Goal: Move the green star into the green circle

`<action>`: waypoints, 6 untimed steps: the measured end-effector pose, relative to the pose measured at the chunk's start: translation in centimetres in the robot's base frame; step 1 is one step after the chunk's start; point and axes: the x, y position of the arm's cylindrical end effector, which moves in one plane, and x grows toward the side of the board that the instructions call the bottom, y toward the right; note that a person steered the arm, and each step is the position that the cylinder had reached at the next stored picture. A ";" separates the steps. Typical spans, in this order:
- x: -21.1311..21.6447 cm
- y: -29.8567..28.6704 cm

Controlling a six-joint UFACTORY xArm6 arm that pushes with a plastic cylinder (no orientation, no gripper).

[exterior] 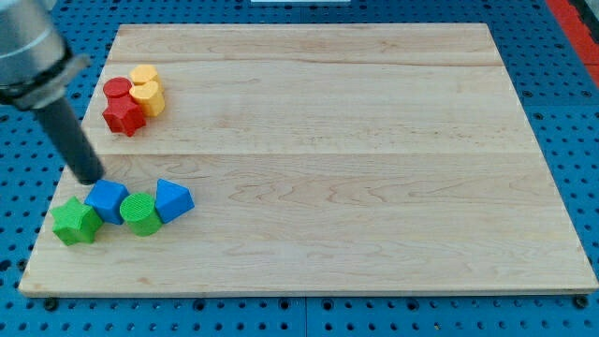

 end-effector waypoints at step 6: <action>6.9 -2.0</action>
